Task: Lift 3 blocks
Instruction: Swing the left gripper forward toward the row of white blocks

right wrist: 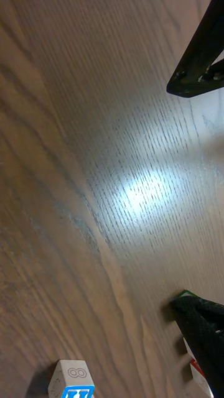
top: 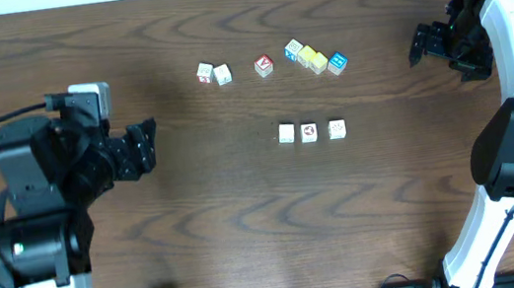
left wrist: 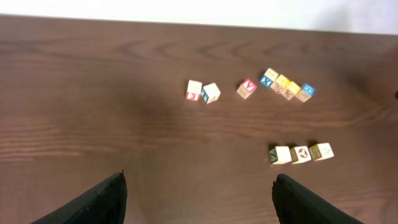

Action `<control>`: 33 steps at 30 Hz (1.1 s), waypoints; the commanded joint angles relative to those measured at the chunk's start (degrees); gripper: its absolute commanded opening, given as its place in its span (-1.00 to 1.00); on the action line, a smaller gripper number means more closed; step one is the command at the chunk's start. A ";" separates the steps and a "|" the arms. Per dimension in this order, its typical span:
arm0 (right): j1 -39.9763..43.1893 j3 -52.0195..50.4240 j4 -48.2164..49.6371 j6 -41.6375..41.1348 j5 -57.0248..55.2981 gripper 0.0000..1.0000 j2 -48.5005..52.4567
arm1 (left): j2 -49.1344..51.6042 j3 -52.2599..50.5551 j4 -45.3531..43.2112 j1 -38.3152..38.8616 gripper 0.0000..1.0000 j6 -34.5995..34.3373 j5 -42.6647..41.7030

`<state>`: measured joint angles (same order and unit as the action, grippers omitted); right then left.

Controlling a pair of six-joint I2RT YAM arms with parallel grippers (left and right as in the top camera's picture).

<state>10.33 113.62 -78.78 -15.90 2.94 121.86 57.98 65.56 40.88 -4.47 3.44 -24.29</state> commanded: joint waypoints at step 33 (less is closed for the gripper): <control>-0.04 0.79 -0.07 -0.33 -0.55 0.98 -1.22 | 15.52 4.50 6.54 -0.17 0.50 -5.29 -3.80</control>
<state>10.33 113.62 -78.78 -15.90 2.94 121.86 72.05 68.60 47.24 -4.47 -1.52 -24.86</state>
